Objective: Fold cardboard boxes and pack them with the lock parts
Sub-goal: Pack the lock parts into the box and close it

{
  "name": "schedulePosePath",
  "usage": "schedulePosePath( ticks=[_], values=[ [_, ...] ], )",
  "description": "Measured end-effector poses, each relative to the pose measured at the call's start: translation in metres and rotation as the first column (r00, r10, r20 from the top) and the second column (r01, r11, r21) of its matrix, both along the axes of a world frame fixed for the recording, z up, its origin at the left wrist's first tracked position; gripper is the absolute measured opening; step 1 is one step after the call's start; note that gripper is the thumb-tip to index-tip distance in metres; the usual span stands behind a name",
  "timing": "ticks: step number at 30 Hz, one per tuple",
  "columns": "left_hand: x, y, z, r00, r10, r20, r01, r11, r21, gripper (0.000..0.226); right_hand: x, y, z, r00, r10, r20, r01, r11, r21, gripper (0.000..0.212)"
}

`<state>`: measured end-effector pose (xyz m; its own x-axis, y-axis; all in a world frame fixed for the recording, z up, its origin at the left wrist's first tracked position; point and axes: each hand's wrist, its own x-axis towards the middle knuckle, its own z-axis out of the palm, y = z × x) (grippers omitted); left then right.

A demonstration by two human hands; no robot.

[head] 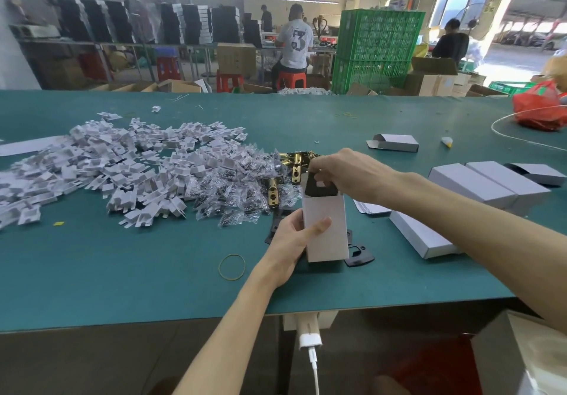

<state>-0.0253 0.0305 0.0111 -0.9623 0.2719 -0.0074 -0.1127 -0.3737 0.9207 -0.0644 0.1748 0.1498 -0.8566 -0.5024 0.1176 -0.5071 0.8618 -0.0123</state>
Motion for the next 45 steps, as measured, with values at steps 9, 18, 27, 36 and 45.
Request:
schedulePosePath(
  ticks=[9,18,27,36,45],
  values=[
    [-0.001,-0.003,-0.004,0.997,-0.047,-0.064,0.046,0.999,-0.020,0.044,0.009,-0.011,-0.019,0.985,-0.002,0.175,-0.014,0.996,0.093,0.038],
    [-0.003,-0.001,-0.005,0.997,-0.041,-0.062,0.037,0.996,-0.077,0.051,0.012,-0.014,-0.003,0.954,-0.098,0.283,0.081,0.994,0.072,0.070],
    [-0.004,-0.002,-0.009,0.997,-0.001,-0.077,-0.007,0.995,-0.103,0.048,0.016,-0.075,-0.003,0.992,0.105,-0.076,-0.103,0.994,0.032,0.027],
    [-0.008,-0.004,-0.024,0.995,-0.055,-0.088,0.041,0.988,-0.148,0.041,-0.007,-0.165,-0.078,0.953,0.121,0.277,-0.112,0.993,-0.045,0.036],
    [-0.007,0.001,-0.012,0.999,-0.005,-0.033,0.001,0.992,-0.125,0.022,-0.001,-0.172,-0.093,0.980,0.056,0.192,-0.065,0.997,0.043,0.037]
  ],
)
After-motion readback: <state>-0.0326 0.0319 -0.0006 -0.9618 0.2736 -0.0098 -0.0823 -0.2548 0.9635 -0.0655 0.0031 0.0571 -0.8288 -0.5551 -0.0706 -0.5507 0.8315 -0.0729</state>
